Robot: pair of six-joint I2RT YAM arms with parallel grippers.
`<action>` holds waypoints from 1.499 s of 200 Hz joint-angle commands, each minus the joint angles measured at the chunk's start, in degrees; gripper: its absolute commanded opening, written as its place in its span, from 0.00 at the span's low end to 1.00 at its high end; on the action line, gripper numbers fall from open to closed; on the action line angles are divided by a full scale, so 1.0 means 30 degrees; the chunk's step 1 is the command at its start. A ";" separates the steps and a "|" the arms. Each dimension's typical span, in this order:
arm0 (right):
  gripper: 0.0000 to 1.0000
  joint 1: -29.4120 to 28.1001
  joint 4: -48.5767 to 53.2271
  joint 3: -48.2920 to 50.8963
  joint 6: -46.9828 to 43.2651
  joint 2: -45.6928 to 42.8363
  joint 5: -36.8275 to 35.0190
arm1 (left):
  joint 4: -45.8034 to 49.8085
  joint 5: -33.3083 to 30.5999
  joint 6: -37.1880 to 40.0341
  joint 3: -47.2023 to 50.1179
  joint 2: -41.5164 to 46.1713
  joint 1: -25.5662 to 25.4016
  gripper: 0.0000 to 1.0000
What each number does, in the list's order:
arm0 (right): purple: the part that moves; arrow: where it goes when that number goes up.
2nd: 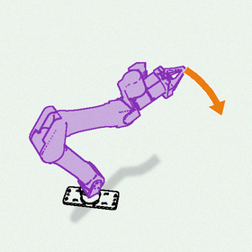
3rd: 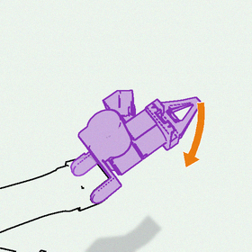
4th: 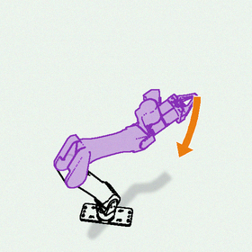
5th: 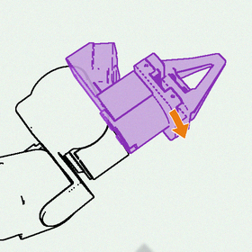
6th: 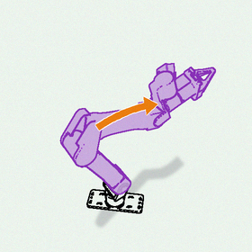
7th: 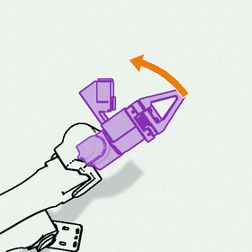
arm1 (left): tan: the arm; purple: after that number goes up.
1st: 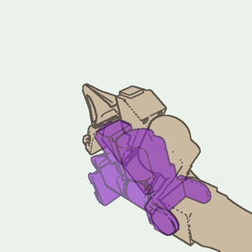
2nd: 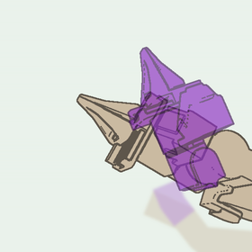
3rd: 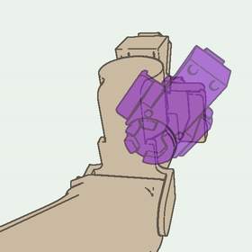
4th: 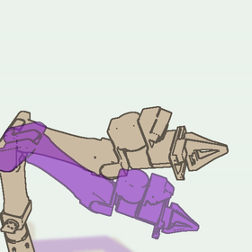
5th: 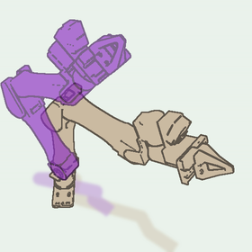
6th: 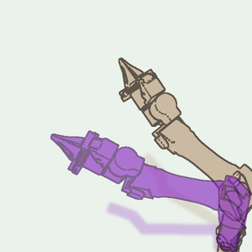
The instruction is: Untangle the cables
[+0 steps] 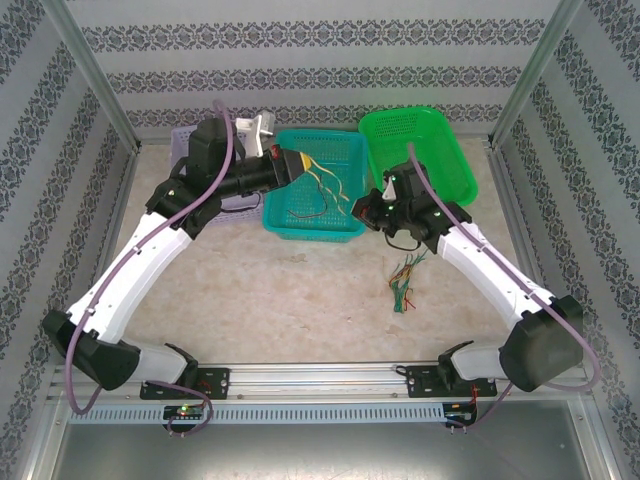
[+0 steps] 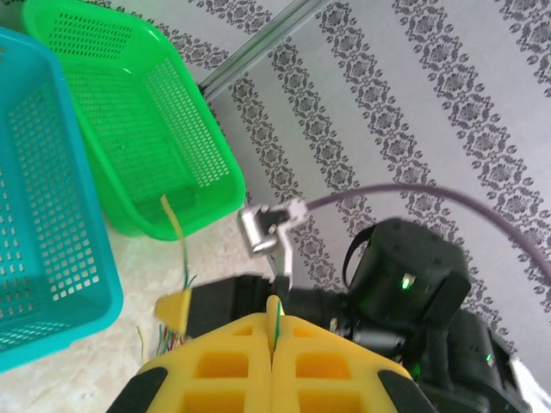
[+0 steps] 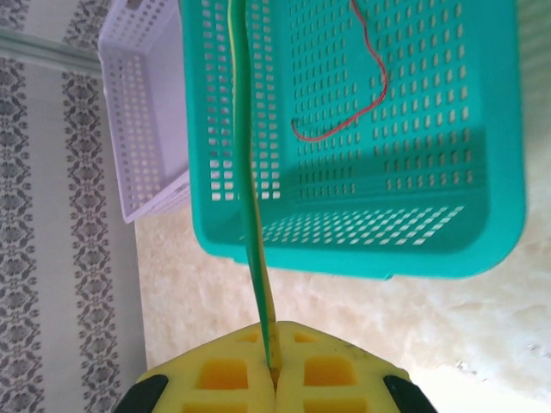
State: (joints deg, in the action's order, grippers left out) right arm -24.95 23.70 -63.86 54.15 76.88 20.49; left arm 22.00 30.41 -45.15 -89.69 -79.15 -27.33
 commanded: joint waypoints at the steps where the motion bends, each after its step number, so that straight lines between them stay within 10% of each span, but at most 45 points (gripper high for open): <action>1: 0.00 -0.0934 0.1318 0.1498 0.1280 -0.0246 -0.0679 | -0.4799 -0.0452 -0.1082 -0.1867 0.0131 0.0187 0.00; 30: 0.00 -0.1908 0.1045 0.2612 0.2115 -0.1386 -0.0667 | -0.5231 -0.0676 -0.1217 -0.2263 -0.0419 0.0212 0.00; 55: 0.40 -0.1295 0.2803 0.1848 0.0161 -0.3844 -0.2963 | -0.3840 -0.0460 -0.0635 -0.2316 -0.0466 0.0226 0.00; 73: 0.50 -0.0213 0.3607 0.0986 -0.0533 -0.5624 -0.4022 | -0.2773 -0.0215 -0.0148 -0.2021 -0.0370 0.0230 0.00; 139: 0.52 -0.0967 0.1465 -0.1325 0.4975 -0.7939 -0.6130 | -0.3117 -0.0872 -0.0079 -0.0311 0.0100 0.0091 0.00; 233: 0.61 -0.5520 -0.6378 -0.2993 1.7863 -0.2981 -1.0785 | -0.3331 -0.2055 0.1268 0.0617 -0.0330 -0.1244 0.00; 300: 0.52 -0.4767 -0.5722 -0.3971 1.9035 -0.1583 -1.0907 | -0.2613 -0.2392 0.2288 0.0920 -0.0077 -0.1963 0.00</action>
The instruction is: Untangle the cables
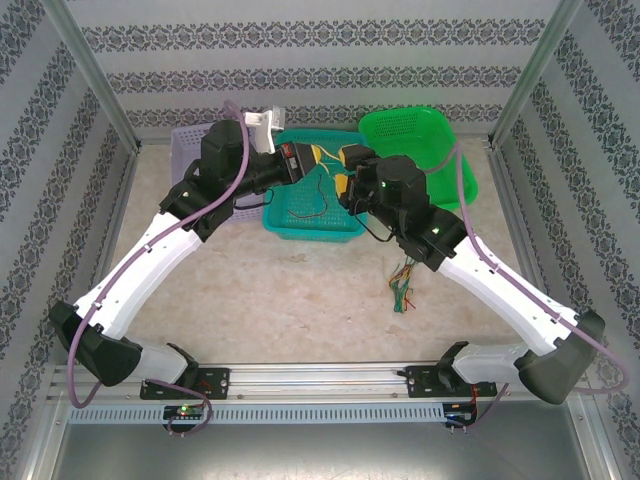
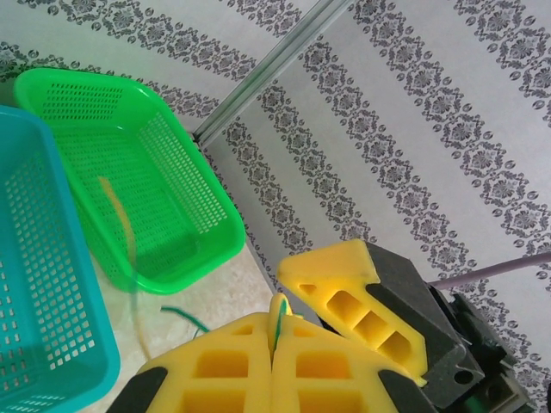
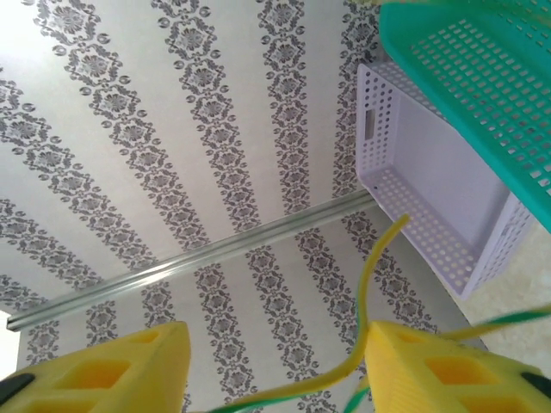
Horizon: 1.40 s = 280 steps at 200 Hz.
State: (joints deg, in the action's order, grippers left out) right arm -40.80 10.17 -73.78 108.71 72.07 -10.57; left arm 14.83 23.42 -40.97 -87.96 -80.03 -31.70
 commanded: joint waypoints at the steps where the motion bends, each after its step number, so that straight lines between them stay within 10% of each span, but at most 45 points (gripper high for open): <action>1: 0.52 0.0553 -0.1218 -0.0677 0.0838 0.0024 -0.0537 | -0.0181 -0.0066 0.0905 0.0331 0.0218 -0.0521 0.00; 95: 0.40 0.2802 0.1351 -0.0069 0.0222 -0.1158 0.1089 | 0.2730 -0.0545 0.3677 0.0139 0.0417 -0.1618 0.00; 131: 0.00 0.4165 0.1283 -0.0074 -0.1381 -0.1598 0.2087 | 0.2965 -0.0151 0.3784 0.0144 0.0302 -0.1868 0.00; 280: 0.00 0.8793 0.4717 -1.3534 -1.4090 0.7336 0.9726 | 0.6084 0.3124 0.5086 -0.1142 -0.2140 -0.4790 0.00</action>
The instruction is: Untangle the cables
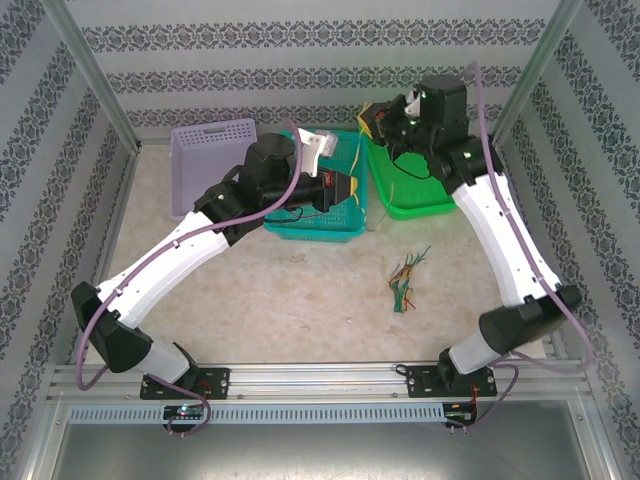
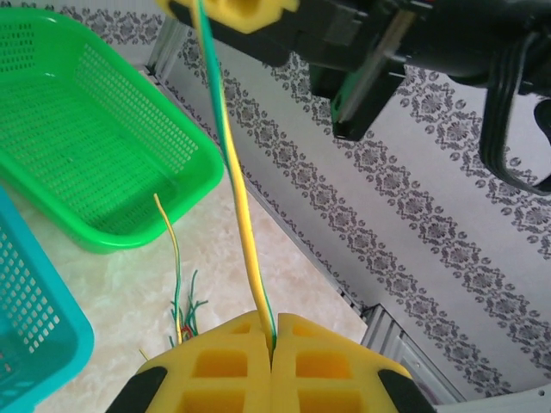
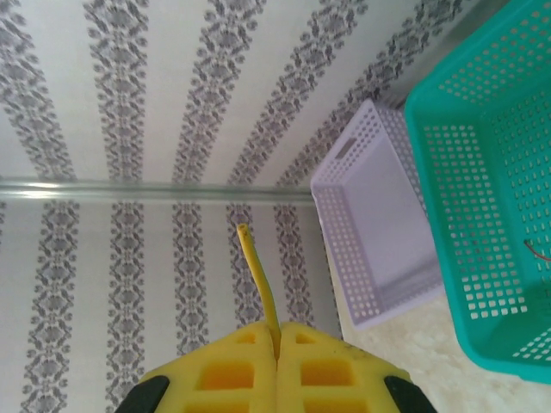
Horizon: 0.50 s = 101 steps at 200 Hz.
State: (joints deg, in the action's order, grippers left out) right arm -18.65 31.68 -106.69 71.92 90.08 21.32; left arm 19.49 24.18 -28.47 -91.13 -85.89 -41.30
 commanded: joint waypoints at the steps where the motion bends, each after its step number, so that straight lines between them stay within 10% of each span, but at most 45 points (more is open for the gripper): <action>1: 0.00 0.1413 -0.2419 -0.2614 -0.1856 0.1414 -0.0841 | 0.4585 0.2897 0.0941 -0.0118 -0.0208 -0.1603 0.00; 51: 0.00 0.1858 -0.1185 -0.3594 -0.4014 0.1842 0.0422 | 0.8369 0.1845 0.2221 -0.1853 -0.0875 -0.1360 0.00; 74: 0.44 0.2130 0.0028 -0.3151 -0.5548 0.1082 0.0417 | 0.7291 0.0477 0.0183 -0.1465 0.0112 0.0599 0.00; 101: 0.58 0.2176 0.1462 -0.1059 -0.7293 -0.0814 -0.0841 | 0.7138 -0.0347 -0.1048 -0.2276 0.0628 0.3933 0.00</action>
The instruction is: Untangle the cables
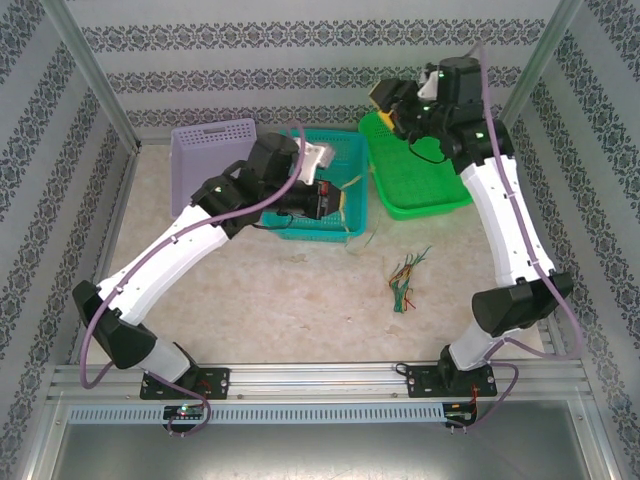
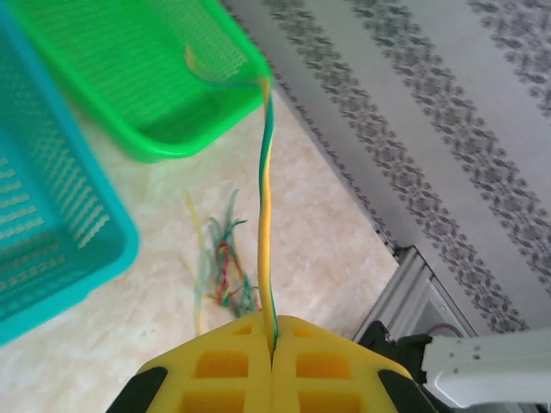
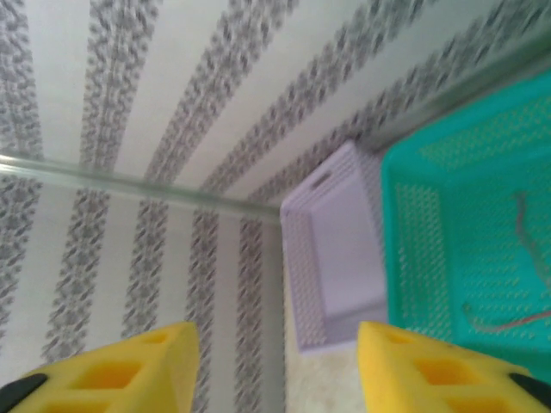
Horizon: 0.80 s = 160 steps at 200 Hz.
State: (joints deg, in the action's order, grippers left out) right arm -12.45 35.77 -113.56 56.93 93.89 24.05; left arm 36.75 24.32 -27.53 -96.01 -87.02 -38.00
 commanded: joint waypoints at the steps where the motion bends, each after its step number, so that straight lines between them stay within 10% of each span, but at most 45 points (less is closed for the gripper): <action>1: 0.58 0.0121 0.0094 0.1347 -0.2359 -0.2201 -0.1823 | 0.1436 -0.0410 -0.1366 -0.0701 0.1018 0.2959 0.00; 101: 0.63 -0.0659 -0.0370 0.8974 -0.3092 -0.7213 -0.3020 | 0.4784 -0.4439 0.1906 -0.7310 -0.3962 1.2097 0.00; 160: 0.63 -0.1803 -0.0389 0.9322 -0.2689 -0.6920 -0.3170 | 0.4227 -0.0795 0.2874 -0.8691 -0.8789 1.4770 0.00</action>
State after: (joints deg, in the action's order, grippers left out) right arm -16.82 35.77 -86.48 48.86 72.99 15.42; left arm 48.07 15.64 -22.65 -118.67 -108.84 3.42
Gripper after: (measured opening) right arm 0.628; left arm 0.048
